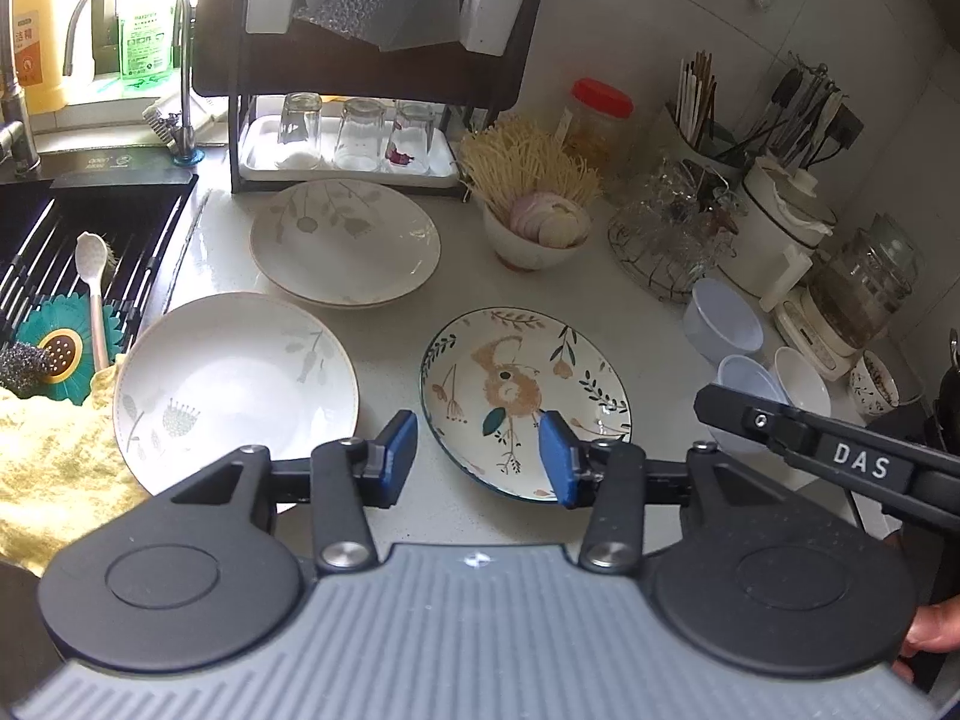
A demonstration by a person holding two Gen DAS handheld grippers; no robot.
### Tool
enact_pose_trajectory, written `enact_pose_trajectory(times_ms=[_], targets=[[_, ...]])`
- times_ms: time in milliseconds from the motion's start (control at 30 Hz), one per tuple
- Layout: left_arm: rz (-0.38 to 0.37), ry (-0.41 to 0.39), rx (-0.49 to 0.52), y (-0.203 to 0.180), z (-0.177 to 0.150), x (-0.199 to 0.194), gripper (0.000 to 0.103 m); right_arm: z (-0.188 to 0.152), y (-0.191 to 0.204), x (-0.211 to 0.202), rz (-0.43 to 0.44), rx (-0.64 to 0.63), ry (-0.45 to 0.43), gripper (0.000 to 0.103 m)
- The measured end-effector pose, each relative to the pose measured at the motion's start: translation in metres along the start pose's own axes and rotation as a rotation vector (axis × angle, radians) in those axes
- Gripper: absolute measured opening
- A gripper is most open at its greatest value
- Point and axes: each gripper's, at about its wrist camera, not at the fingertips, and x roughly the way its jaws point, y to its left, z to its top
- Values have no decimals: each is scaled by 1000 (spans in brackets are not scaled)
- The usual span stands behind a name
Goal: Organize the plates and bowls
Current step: 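Move the left gripper to the large white leaf bowl and grasp its rim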
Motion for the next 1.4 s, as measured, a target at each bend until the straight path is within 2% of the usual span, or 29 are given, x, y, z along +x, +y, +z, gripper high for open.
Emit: enact_pose_trajectory(times_ms=[267, 367, 633, 867, 933, 1000, 1067, 1200, 1400], targets=[[50, -20, -53, 21, -11, -12, 51, -9, 17, 10, 46, -38, 41, 18], [75, -29, -62, 31, -11, -16, 51, -9, 26, 15, 89, -52, 78, 18], [83, -5, -155, 81, -5, -9, 58, -8, 46, 41, 104, -69, 133, 18], [118, 33, -163, 126, 7, 8, 58, 1, 66, 77, 102, -63, 180, 18], [121, 39, -162, 139, 12, 13, 58, 3, 69, 90, 102, -43, 202, 23], [130, 54, -155, 153, 17, 20, 58, 4, 72, 100, 105, -26, 216, 41], [136, 70, -154, 168, 21, 28, 58, 4, 78, 110, 103, -17, 233, 46], [132, 107, -158, 195, 30, 44, 58, 4, 84, 133, 109, 35, 274, 46], [137, 150, -103, 224, 43, 75, 58, -3, 93, 172, 82, 83, 341, 46]])
